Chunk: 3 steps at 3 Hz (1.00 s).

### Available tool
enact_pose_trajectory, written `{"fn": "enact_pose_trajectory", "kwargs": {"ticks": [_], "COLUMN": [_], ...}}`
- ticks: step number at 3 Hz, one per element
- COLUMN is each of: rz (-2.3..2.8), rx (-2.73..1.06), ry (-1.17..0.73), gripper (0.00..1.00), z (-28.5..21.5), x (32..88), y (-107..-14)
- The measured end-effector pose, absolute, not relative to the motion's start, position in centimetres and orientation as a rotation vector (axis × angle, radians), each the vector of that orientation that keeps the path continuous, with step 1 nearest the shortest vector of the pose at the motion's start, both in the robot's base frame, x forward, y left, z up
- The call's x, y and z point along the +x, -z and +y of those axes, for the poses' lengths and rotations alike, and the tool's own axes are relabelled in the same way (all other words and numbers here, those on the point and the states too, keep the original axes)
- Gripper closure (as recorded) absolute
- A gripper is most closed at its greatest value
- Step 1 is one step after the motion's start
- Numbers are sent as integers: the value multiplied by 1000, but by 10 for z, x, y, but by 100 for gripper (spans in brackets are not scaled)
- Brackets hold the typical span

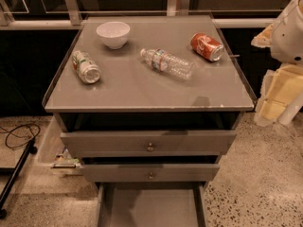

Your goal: Place water bottle into bottom drawer

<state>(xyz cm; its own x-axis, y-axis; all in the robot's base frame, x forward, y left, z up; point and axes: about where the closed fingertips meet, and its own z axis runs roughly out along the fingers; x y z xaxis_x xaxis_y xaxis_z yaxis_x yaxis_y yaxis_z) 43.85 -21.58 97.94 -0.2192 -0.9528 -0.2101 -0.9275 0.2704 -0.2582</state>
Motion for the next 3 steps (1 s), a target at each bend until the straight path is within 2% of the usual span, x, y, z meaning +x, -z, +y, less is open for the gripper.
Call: {"fn": "enact_pose_trajectory", "kwargs": {"ticks": [2,3], "rz": [2201,2118], "rx": [-1726,-1741], "ry": [118,133], "gripper": [0,0], "z": [-214,-205], "x": [447,487], "y": [-982,-993]}}
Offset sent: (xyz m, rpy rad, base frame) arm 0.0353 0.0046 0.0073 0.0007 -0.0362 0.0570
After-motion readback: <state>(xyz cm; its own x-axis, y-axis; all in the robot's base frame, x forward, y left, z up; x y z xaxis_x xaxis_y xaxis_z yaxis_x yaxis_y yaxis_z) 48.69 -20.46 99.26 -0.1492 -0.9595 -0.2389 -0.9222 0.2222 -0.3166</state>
